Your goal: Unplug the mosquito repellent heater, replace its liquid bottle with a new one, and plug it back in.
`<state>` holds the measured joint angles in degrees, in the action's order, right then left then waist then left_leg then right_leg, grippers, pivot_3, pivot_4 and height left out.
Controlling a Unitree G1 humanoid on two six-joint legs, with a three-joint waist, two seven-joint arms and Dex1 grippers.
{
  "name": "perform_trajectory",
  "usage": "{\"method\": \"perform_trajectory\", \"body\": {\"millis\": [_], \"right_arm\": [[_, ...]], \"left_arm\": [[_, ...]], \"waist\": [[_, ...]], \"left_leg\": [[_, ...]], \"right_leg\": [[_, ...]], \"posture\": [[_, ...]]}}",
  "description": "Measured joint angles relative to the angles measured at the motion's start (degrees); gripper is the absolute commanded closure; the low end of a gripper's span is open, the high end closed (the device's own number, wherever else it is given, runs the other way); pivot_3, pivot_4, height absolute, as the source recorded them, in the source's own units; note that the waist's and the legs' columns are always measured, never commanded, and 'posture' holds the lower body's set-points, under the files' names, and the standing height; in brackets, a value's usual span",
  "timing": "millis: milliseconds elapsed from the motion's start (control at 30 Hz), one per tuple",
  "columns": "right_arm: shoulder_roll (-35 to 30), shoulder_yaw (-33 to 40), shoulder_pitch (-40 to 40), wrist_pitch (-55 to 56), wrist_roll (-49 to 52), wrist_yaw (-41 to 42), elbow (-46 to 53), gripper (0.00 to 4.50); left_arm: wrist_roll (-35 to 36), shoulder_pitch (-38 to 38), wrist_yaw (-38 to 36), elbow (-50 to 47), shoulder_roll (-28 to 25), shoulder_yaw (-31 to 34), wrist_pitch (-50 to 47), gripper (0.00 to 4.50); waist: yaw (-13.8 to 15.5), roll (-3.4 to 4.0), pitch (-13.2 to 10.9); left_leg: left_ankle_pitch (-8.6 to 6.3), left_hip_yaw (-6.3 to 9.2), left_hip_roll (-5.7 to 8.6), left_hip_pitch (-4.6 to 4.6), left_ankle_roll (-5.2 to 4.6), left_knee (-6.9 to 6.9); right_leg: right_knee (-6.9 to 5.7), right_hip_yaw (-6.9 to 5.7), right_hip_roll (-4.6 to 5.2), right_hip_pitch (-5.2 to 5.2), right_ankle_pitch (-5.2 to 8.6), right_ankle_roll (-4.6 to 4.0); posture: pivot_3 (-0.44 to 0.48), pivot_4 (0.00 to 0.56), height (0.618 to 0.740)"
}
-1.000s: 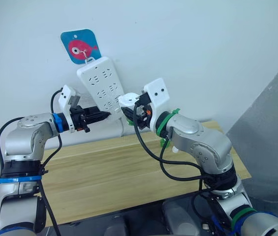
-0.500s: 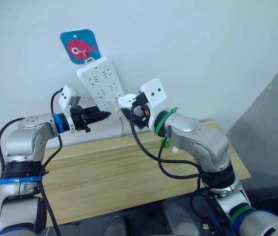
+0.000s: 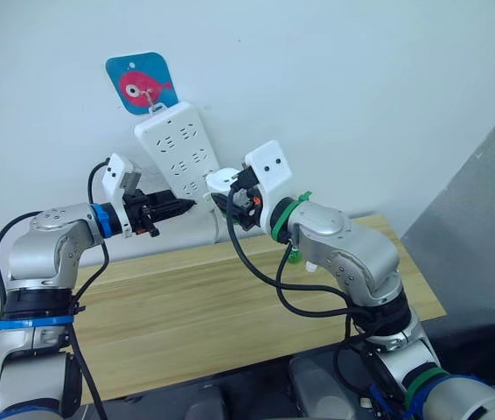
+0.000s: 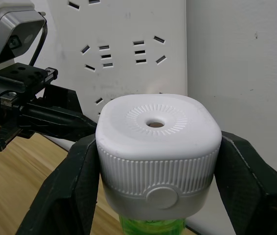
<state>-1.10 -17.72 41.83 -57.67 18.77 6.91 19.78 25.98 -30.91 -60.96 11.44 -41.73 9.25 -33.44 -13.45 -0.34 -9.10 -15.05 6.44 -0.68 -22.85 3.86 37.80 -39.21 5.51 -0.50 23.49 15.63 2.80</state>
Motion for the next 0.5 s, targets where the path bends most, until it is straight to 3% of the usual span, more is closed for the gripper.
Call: {"method": "perform_trajectory", "body": {"millis": [500], "right_arm": [[5.5,-1.2,0.3,0.5,-4.8,-1.0,-2.6,1.59]], "left_arm": [[0.3,1.9,0.4,-2.2,-0.2,1.3,-1.4,3.21]], "waist": [[-0.9,0.00,0.0]], "left_leg": [[0.00,0.00,-0.01,0.02,0.00,0.00]], "right_leg": [[-0.04,0.01,0.01,0.00,0.00,0.00]], "posture": [[-0.255,0.132,0.734]]}}
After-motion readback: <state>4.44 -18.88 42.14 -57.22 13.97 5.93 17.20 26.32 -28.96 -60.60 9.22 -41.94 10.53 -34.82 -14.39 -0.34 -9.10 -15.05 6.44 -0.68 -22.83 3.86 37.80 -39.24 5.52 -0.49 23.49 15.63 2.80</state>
